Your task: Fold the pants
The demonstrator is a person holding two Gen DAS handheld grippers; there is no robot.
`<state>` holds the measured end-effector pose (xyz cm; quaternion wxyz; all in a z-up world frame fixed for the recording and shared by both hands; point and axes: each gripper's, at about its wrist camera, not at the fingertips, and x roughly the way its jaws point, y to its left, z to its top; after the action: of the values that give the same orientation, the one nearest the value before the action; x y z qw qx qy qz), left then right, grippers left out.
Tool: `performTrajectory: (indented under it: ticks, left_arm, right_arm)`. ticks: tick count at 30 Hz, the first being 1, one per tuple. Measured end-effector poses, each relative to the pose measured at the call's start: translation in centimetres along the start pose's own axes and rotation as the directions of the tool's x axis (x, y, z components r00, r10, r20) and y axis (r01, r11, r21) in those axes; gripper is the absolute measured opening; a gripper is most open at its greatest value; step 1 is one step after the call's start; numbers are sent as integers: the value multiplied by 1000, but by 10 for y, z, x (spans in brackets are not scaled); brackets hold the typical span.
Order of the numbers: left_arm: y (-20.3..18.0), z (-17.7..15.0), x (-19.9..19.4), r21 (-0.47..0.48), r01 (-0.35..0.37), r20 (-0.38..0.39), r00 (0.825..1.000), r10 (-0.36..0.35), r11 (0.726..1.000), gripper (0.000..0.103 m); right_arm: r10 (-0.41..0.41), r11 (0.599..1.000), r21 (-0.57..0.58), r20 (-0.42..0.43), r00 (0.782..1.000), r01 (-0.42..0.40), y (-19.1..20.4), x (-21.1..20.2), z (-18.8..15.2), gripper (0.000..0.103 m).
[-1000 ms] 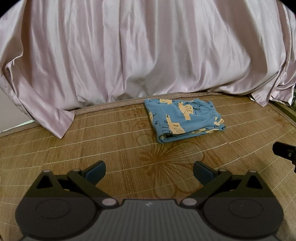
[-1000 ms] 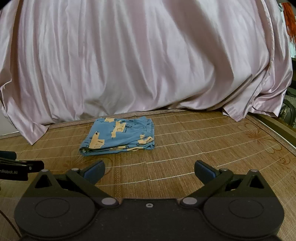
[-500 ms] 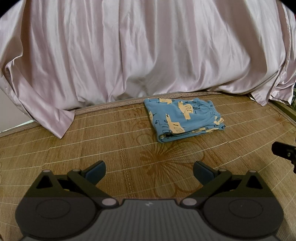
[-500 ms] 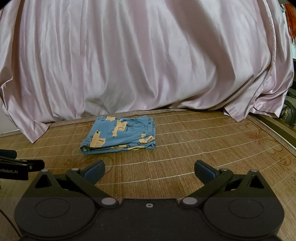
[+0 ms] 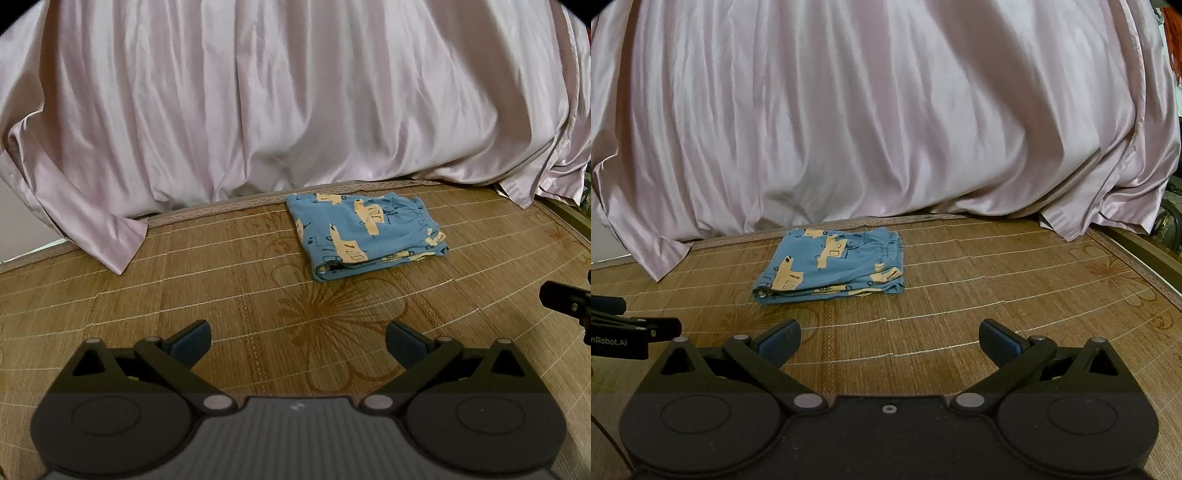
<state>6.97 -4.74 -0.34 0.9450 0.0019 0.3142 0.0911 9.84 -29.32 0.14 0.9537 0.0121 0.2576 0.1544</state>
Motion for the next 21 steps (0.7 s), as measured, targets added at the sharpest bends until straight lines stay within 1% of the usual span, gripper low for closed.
performTrajectory:
  ticks: [10,12,14,17,21]
  left_arm:
    - [-1,0,0,6,-4,-4,1000,4,1000,103]
    - [-1,1,2,9,-10,-19,1000,10,1000,103]
    - [-2,2,4,24,-18,-40,999,19,1000,103]
    - [-4,0,3,57,-46,-32,998,48,997,103]
    - [-4,0,2,70,-34,-27,999,36,997,103]
  right_arm:
    - [3,1000,-1,-2,1000,-3,-1,0,-1,102]
    - [2,1000,-2,-3,1000,-2,-1,0,-2,102]
    - [2,1000,-2,-5,1000,-2,-1,0,-2,102]
    - [-1,1000,-4,-5,1000,1,-1,0,-2,102]
    - [-10,1000,-2,-4,1000,10,-2,0,-2,102]
